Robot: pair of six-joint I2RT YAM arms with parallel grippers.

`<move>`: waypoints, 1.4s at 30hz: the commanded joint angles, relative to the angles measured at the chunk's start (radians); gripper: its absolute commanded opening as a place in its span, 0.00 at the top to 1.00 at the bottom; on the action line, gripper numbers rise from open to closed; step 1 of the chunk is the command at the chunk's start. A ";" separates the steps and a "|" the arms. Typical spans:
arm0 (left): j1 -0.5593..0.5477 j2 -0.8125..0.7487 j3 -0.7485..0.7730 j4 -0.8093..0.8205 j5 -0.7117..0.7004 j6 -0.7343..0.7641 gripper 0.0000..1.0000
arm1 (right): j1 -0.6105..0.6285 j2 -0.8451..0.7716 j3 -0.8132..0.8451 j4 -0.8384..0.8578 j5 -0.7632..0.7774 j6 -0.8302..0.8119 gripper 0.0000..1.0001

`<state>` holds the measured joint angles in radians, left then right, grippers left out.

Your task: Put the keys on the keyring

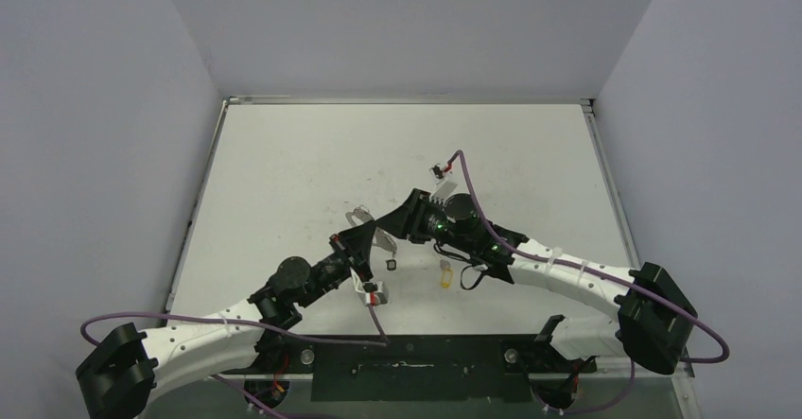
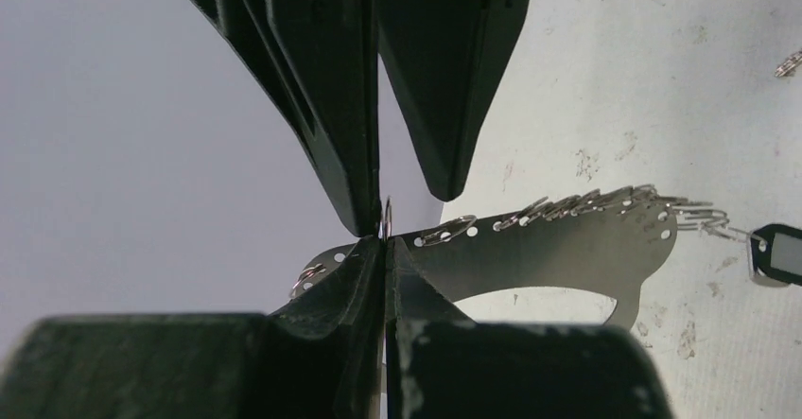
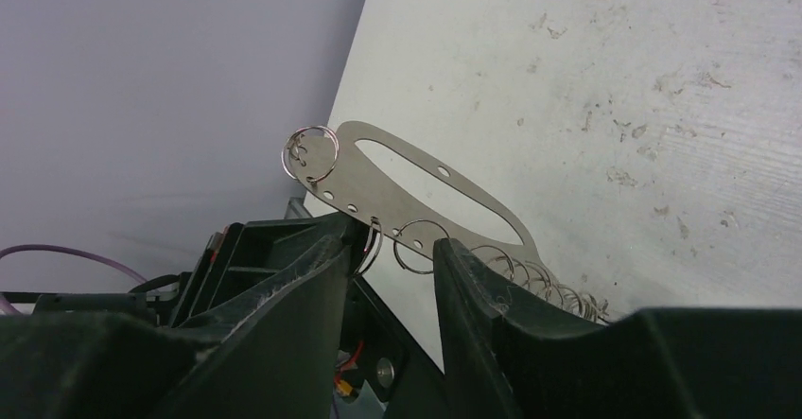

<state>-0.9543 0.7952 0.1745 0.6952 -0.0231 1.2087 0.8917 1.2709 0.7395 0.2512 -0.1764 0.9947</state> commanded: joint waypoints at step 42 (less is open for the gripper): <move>-0.021 -0.027 0.023 -0.015 -0.016 -0.005 1.00 | -0.022 0.036 0.072 0.075 -0.117 0.072 0.88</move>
<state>-0.9684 0.7769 0.1745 0.6388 -0.0311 1.2118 0.8711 1.3067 0.7689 0.2604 -0.2779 1.0508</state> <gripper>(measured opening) 0.007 0.192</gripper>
